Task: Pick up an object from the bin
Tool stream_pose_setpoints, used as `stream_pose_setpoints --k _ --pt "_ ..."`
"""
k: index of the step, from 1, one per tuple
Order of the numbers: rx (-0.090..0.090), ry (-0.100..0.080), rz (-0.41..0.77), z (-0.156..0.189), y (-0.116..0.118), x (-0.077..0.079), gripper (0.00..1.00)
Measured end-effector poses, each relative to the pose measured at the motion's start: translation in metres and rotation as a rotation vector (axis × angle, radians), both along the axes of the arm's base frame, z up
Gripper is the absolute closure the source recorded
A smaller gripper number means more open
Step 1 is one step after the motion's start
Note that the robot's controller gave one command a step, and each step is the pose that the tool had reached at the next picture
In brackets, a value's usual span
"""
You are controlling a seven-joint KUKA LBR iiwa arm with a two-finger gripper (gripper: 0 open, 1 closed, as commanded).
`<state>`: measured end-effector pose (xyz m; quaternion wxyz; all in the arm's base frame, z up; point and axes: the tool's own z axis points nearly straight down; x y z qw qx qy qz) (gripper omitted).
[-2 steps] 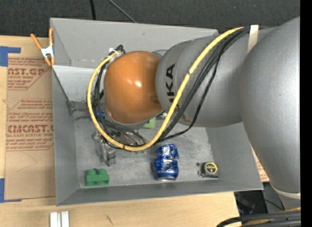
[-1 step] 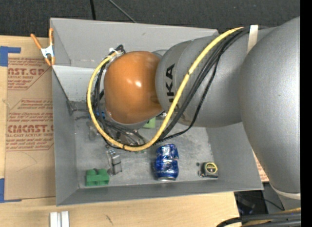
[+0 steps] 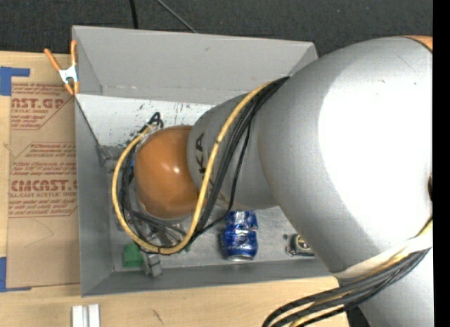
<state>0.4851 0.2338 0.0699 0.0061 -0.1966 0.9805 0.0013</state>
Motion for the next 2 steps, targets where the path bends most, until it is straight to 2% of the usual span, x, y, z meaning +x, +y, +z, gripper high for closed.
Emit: stream_pose_setpoints --k 1,2 --pt "-0.004 0.010 0.000 0.001 -0.001 -0.002 1.00" --pt "0.000 0.001 0.009 0.145 0.014 0.021 1.00"
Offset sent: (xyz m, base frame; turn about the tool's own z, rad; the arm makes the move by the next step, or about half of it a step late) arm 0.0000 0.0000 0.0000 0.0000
